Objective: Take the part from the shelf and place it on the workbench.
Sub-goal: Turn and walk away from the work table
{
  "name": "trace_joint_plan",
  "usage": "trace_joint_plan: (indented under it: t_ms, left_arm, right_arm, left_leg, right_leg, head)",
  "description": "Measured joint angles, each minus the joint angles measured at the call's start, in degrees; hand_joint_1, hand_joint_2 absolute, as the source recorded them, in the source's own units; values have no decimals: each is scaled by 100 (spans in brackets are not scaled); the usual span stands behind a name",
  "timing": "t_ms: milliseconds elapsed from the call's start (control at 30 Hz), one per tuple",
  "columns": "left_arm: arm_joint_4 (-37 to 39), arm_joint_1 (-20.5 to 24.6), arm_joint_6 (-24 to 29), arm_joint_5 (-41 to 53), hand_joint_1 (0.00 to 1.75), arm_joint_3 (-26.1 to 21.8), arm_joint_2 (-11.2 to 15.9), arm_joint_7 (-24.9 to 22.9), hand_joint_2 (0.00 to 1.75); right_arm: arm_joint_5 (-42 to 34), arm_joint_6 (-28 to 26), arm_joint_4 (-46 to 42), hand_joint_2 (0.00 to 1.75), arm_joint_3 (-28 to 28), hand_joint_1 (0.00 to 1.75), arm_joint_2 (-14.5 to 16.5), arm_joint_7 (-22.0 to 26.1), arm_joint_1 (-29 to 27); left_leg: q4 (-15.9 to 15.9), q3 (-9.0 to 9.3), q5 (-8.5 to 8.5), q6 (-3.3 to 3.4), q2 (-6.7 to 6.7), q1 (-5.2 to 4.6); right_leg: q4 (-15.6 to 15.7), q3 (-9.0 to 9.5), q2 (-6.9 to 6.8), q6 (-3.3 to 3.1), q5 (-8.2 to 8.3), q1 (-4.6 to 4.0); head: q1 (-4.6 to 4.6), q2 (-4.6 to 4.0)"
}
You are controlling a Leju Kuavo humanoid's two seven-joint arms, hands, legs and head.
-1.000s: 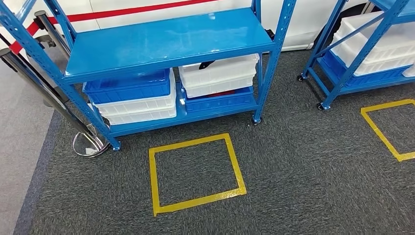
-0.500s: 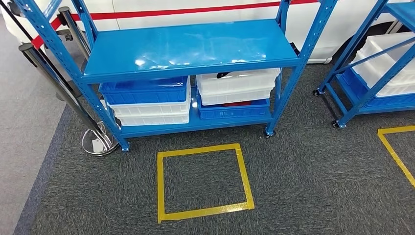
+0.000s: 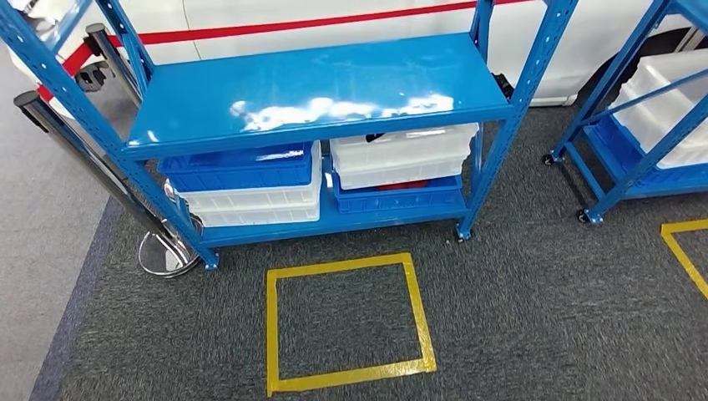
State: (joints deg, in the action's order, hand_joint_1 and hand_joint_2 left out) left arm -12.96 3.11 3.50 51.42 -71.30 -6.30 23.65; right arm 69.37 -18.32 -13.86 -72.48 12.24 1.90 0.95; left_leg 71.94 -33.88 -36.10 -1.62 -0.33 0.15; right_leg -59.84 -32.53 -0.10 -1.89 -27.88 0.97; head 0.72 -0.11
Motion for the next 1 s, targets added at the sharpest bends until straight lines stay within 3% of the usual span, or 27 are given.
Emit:
trace_joint_plan:
  t_ms: [33,67,100,167,200,267,300,367,433,500,533,567,600,667,733,867,933,1000]
  left_arm:
    - [0,-5,0,1,0,0,-2,0,0]
    - [0,-10,0,1,0,0,-3,0,0]
    - [0,-15,0,0,0,-1,-4,0,0]
    - [0,-20,0,-1,0,-2,-2,-1,0]
    - [0,-20,0,0,0,-2,2,-1,0]
    - [0,-24,0,5,0,-1,10,-1,0]
    - [0,-33,0,9,0,-1,13,-2,0]
    - [0,-55,-1,18,0,-2,6,-4,0]
    - [0,-44,-1,30,0,-2,-6,-7,0]
    - [0,-23,0,44,0,-2,-9,-7,0]
    - [0,-19,0,49,0,-2,-9,-8,0]
    - [0,-18,-1,53,0,-2,-9,-8,0]
    - [0,-21,-1,54,0,-2,-12,-9,0]
    - [0,-38,-2,54,0,-3,-23,-8,0]
    - [0,-48,-1,53,0,-4,-31,-5,0]
    - [-2,-32,5,52,0,-4,-19,-7,0]
    - [-3,-17,8,45,0,-4,-11,-7,0]
    - [-2,-8,9,36,0,-4,-15,-7,0]
  right_arm:
    - [0,0,0,0,-1,0,0,1,0]
    - [0,0,0,0,-2,0,0,1,-2]
    - [0,0,0,0,-3,0,0,1,-2]
    - [0,0,1,0,-4,0,2,1,-4]
    - [0,1,2,0,-5,0,4,1,-3]
    - [0,19,2,0,-6,0,7,7,5]
    - [0,33,2,0,-7,0,8,12,10]
    - [10,57,2,0,-8,0,7,18,12]
    - [71,66,1,0,-8,0,5,4,18]
    - [142,66,2,0,-7,0,4,-29,26]
    - [158,67,2,0,-6,0,4,-46,26]
    - [162,67,2,0,-6,0,2,-57,21]
    - [157,67,1,0,-6,0,-1,-59,13]
    - [118,66,-2,0,-9,0,-10,-39,-3]
    - [73,66,-4,0,-22,0,-19,-3,9]
    - [58,68,-5,0,-53,0,-17,22,26]
    - [57,68,-7,0,-74,0,-13,21,20]
    - [57,68,-8,0,-89,0,-15,20,14]
  left_leg:
    - [190,-186,-65,-8,0,8]
    - [198,-286,-8,-2,0,10]
    - [14,-294,177,21,0,6]
    - [-681,-137,735,124,9,-30]
    - [-954,-76,861,185,18,-61]
    - [-1224,-11,895,302,23,-116]
    - [-1276,17,868,342,17,-128]
    - [-1420,176,979,392,7,-97]
    - [-1491,309,995,417,-12,-64]
    - [-1497,339,959,433,-58,-68]
    - [-1495,356,934,431,-91,-67]
    - [-1494,387,904,424,-124,-65]
    - [-1492,434,868,414,-160,-62]
    - [-1486,552,775,376,-207,-57]
    - [-1459,614,684,310,-233,-65]
    - [-1299,603,622,187,-202,-70]
    - [-846,346,524,127,-121,-51]
    - [-140,-111,268,56,-54,-5]
  right_leg:
    - [0,46,4,-2,-41,-5]
    - [0,102,7,1,-84,-11]
    - [1,167,10,4,-129,-18]
    - [12,305,8,18,-218,-35]
    - [23,355,9,33,-254,-38]
    - [30,413,3,97,-289,-35]
    - [13,437,1,142,-275,-37]
    - [-100,487,-2,214,-298,-40]
    - [-453,326,8,249,-533,-32]
    - [-1061,-76,13,277,-856,-19]
    - [-1290,-264,13,298,-925,-9]
    - [-1367,-380,12,316,-878,-2]
    - [-1241,-401,13,331,-693,7]
    - [-598,-241,20,324,-150,23]
    - [-100,-127,26,290,90,7]
    - [12,-60,22,142,83,2]
    - [50,22,1,87,49,27]
    - [62,77,-14,59,-10,30]
  head:
    - [1,0]
    - [1,0]
    - [2,0]
    - [-4,0]
    - [-12,0]
    - [-19,0]
    - [-20,0]
    - [-20,1]
    - [-23,1]
    - [-24,0]
    - [-24,0]
    - [-23,0]
    - [-25,0]
    - [-27,0]
    - [-28,1]
    - [-25,1]
    - [4,1]
    - [31,1]
